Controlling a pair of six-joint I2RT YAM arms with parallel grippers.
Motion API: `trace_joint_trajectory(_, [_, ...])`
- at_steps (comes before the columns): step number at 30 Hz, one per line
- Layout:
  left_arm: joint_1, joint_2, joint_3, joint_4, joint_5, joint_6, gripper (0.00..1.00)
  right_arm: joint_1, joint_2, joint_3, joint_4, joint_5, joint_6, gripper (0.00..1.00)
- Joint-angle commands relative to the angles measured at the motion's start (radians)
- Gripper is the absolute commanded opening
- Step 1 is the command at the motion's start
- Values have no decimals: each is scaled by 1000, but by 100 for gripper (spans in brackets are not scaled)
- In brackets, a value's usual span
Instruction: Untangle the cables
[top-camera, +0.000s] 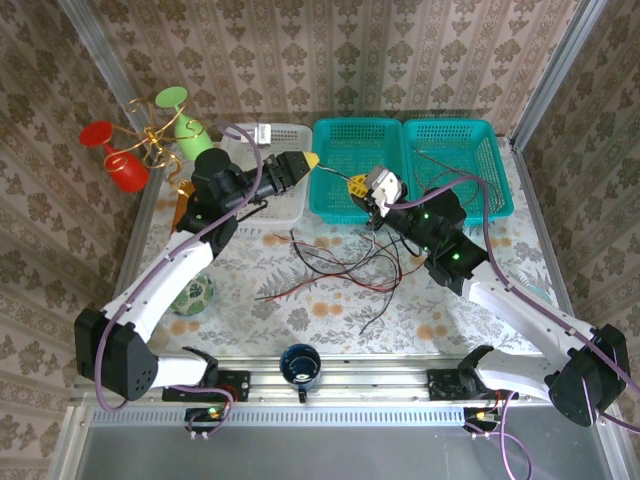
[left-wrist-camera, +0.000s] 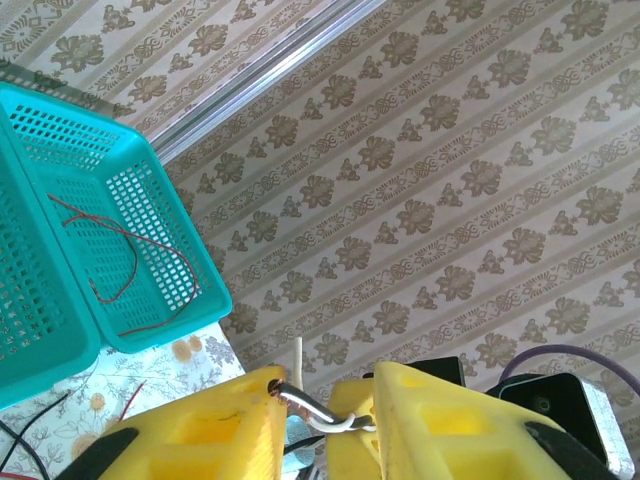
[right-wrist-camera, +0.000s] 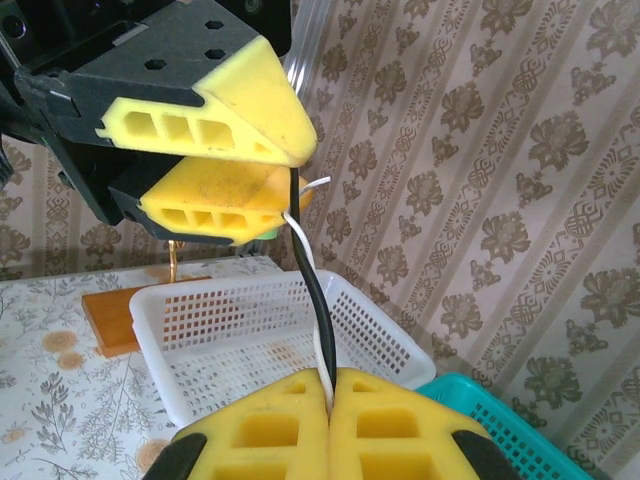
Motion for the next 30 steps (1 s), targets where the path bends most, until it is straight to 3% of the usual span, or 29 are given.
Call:
trace_joint_trajectory(1, [-1, -5, 0, 41, -6, 13, 36, 6, -16, 25, 2, -4, 3, 0])
trace_joint_trajectory(5, [3, -21, -10, 24, -47, 30, 36, 7, -18, 22, 2, -2, 1, 0])
trace_joint_trajectory(19, [5, -41, -27, 39, -60, 30, 20, 7, -23, 22, -12, 3, -13, 0])
trace_joint_trajectory(30, [7, -60, -41, 37, -97, 36, 22, 6, -32, 18, -15, 12, -17, 0])
